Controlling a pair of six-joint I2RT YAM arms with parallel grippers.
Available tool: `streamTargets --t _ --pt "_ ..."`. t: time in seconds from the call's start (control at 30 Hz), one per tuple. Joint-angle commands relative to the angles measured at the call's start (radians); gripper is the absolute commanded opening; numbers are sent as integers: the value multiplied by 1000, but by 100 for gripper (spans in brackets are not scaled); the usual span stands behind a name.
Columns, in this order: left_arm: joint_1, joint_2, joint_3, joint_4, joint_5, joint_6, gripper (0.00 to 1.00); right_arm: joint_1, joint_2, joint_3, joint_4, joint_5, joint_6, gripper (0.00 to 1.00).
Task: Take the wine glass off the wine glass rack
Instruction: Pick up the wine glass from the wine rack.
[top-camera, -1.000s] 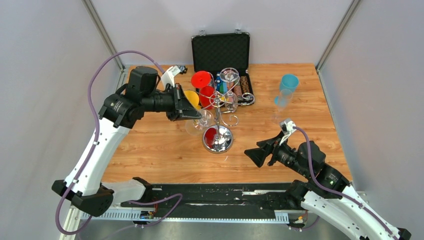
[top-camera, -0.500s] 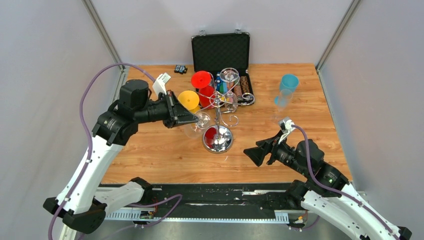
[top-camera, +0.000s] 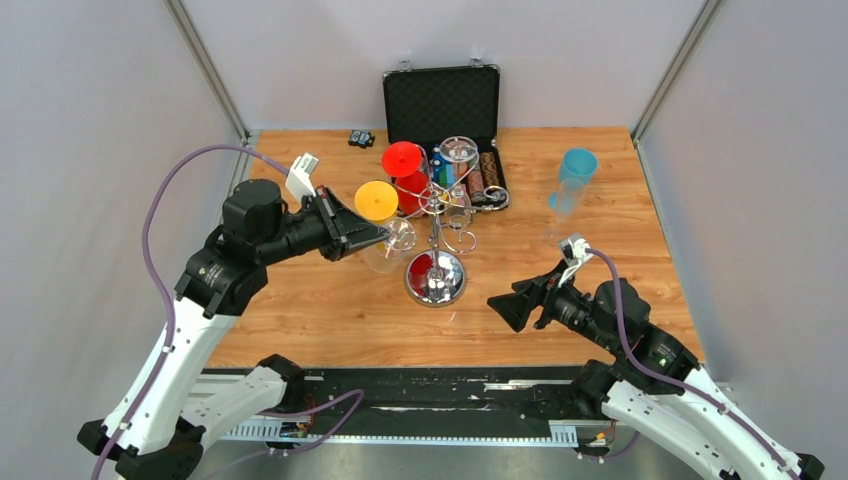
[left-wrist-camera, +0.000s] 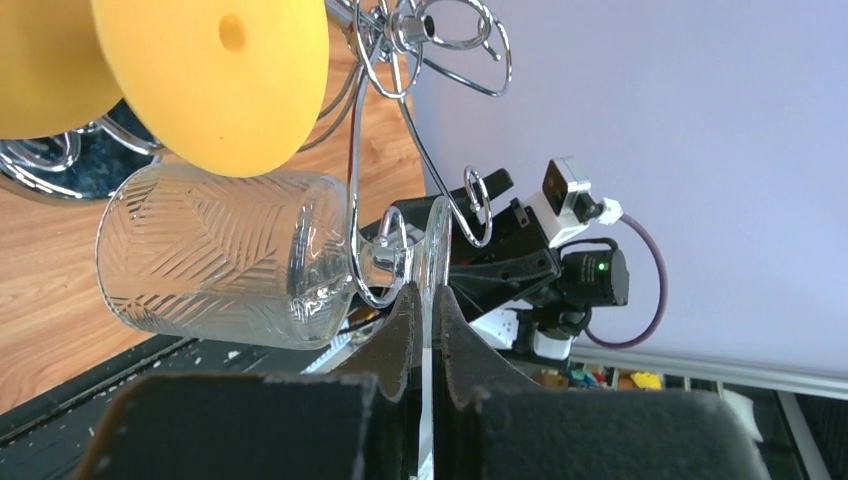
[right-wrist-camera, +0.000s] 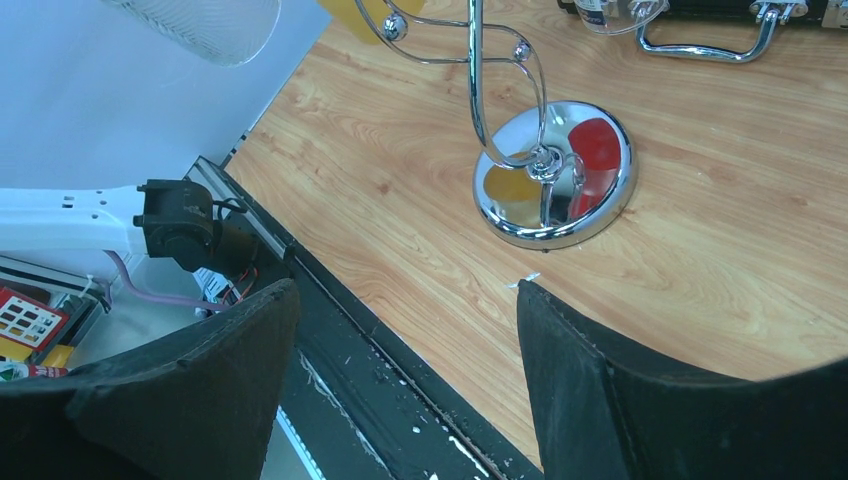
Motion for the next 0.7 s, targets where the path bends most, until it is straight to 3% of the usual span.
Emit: streamTargets --t 0.0,0.43,0.67 --pt "-4 -42 -8 170 -57 -80 0 -2 -3 40 23 13 22 78" --pt "-4 -37 -80 311 -116 -134 0 -2 -23 27 22 28 16 78" --pt "-4 9 -100 391 -77 -165 0 -2 -26 22 21 39 6 79"
